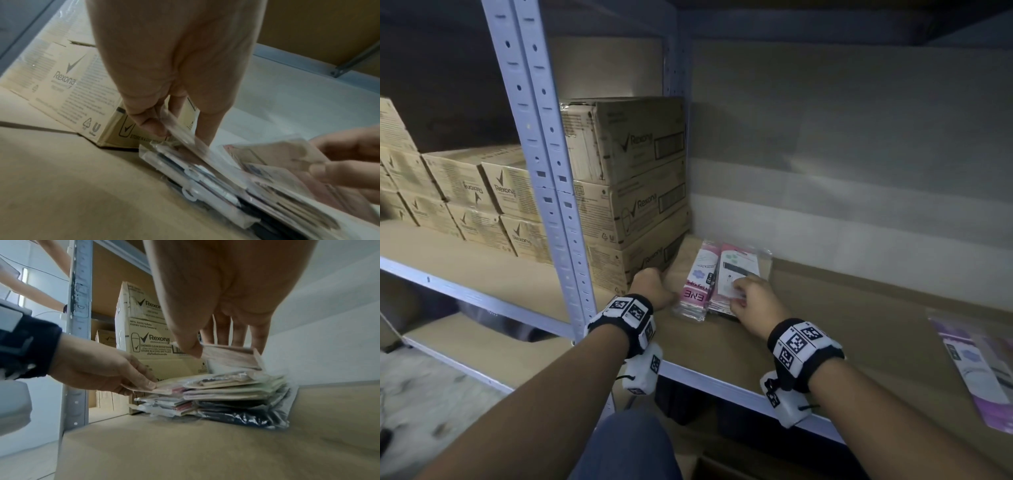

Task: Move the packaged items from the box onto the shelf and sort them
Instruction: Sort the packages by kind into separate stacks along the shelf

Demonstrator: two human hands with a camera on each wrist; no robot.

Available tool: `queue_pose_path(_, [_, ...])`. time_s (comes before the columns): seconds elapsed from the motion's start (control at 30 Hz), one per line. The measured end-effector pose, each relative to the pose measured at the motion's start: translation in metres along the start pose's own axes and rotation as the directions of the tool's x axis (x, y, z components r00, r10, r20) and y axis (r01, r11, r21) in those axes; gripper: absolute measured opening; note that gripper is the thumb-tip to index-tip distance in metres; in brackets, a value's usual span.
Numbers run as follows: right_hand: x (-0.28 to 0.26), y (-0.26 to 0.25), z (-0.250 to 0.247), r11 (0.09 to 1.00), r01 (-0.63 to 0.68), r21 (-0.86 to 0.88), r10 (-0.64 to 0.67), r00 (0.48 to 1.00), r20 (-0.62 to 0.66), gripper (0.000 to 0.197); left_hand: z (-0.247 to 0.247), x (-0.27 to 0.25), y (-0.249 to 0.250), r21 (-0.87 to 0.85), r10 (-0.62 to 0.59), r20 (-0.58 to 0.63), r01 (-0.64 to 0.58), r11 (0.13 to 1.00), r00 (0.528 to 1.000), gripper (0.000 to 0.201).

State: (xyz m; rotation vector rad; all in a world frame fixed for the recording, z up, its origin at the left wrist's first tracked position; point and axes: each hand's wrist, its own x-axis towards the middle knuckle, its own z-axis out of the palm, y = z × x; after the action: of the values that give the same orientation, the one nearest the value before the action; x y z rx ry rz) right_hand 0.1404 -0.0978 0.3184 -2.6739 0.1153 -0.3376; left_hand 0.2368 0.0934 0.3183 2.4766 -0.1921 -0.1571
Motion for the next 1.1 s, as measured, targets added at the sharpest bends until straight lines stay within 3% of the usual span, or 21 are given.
queue_pose_path(0.13, [0.002,-0.011,-0.011,0.957,-0.027,0.290,0.083,0.980,-0.183,0.032,-0.006,-0.004,0.003,-0.060,-0.034,0.001,0.034,0.998,0.999,0.050])
queue_pose_path(0.27, [0.001,-0.021,-0.021,0.800,-0.080,0.594,0.303,0.909,-0.285,0.030,-0.009,-0.008,0.001,-0.151,-0.056,0.016,0.058,0.987,0.998,0.056])
queue_pose_path(0.37, [0.001,-0.013,-0.019,0.638,-0.181,0.749,0.485,0.850,-0.208,0.037,-0.008,-0.008,-0.003,-0.204,-0.063,-0.016,0.058,0.977,0.998,0.054])
queue_pose_path(0.43, [0.000,-0.004,-0.016,0.503,-0.254,0.826,0.561,0.823,-0.089,0.032,-0.007,-0.009,-0.004,-0.223,-0.065,-0.026,0.058,0.973,0.998,0.052])
queue_pose_path(0.5, [-0.005,0.002,-0.015,0.324,-0.323,0.889,0.592,0.802,0.076,0.022,-0.007,-0.009,-0.004,-0.280,-0.076,-0.013,0.070,0.957,0.997,0.050])
queue_pose_path(0.57, [-0.011,0.009,-0.016,0.228,-0.390,0.892,0.606,0.774,0.184,0.018,-0.006,-0.009,-0.003,-0.366,-0.102,0.002,0.096,0.926,0.995,0.047])
queue_pose_path(0.77, [-0.019,0.032,-0.016,0.119,-0.532,0.838,0.609,0.706,0.361,0.015,-0.001,-0.005,-0.005,-0.470,-0.159,0.018,0.149,0.870,0.987,0.012])
queue_pose_path(0.97, [-0.021,0.033,-0.022,0.099,-0.548,0.831,0.545,0.728,0.415,0.021,-0.008,-0.010,0.001,-0.622,-0.169,0.111,0.202,0.756,0.979,0.012])
queue_pose_path(1.1, [-0.022,0.032,-0.029,0.056,-0.499,0.865,0.513,0.757,0.404,0.021,-0.015,-0.013,0.007,-0.698,-0.161,0.107,0.190,0.690,0.981,0.015])
